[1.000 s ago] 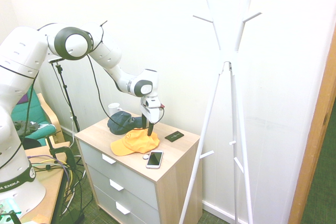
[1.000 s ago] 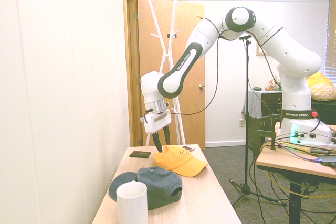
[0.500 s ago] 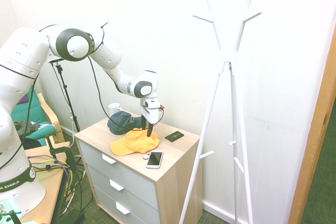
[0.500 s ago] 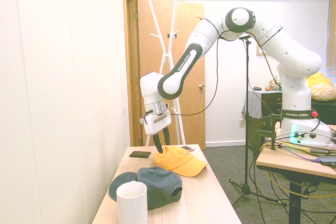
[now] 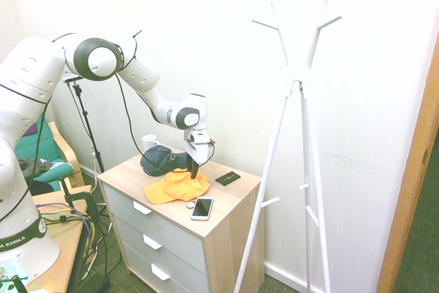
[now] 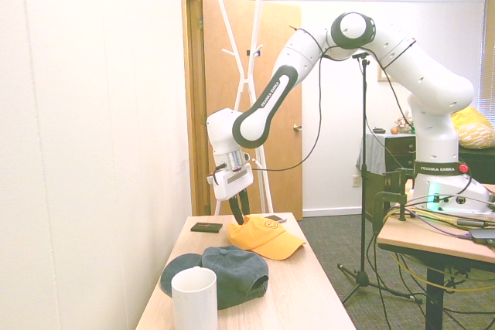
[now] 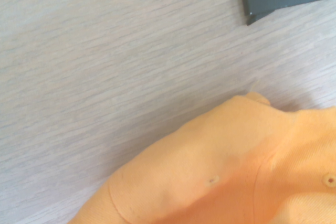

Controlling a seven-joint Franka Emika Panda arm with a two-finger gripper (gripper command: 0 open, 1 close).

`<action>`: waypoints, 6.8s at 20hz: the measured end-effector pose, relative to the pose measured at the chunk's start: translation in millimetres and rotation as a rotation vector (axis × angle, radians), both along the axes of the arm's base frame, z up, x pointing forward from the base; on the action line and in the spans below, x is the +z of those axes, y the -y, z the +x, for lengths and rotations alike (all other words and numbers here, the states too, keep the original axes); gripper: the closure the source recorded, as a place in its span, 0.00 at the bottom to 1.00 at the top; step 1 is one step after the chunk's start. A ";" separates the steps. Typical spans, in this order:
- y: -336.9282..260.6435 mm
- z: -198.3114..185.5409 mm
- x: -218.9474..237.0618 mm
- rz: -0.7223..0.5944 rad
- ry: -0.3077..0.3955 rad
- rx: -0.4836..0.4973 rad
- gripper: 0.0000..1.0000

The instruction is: Hang the cap

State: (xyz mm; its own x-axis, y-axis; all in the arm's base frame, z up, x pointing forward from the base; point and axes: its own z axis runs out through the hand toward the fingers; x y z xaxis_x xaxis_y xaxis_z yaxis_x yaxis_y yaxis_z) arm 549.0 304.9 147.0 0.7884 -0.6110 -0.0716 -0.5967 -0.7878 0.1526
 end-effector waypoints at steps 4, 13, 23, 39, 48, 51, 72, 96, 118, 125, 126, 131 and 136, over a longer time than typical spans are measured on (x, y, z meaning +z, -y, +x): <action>2.6 3.9 2.0 -0.002 0.006 -0.006 1.00; 5.6 9.6 5.2 -0.007 0.008 -0.013 1.00; 35.7 36.0 74.4 -0.064 0.099 -0.023 1.00; 127.3 22.7 253.0 -0.290 0.432 -0.295 1.00; 141.7 -20.0 353.3 -0.413 0.534 -0.324 1.00; 148.3 -36.9 390.0 -0.425 0.569 -0.343 1.00; 178.6 -73.6 520.5 -0.715 0.759 -0.286 1.00; 197.7 36.0 535.8 -0.698 0.720 -0.280 1.00; 179.9 32.2 483.4 -0.629 0.676 -0.312 0.00; 179.9 20.3 483.0 -0.629 0.670 -0.309 0.00; 179.9 19.0 482.4 -0.629 0.670 -0.309 0.00; 174.1 16.9 476.7 -0.594 0.669 -0.307 0.00; 155.7 14.0 463.7 -0.396 0.592 -0.287 0.00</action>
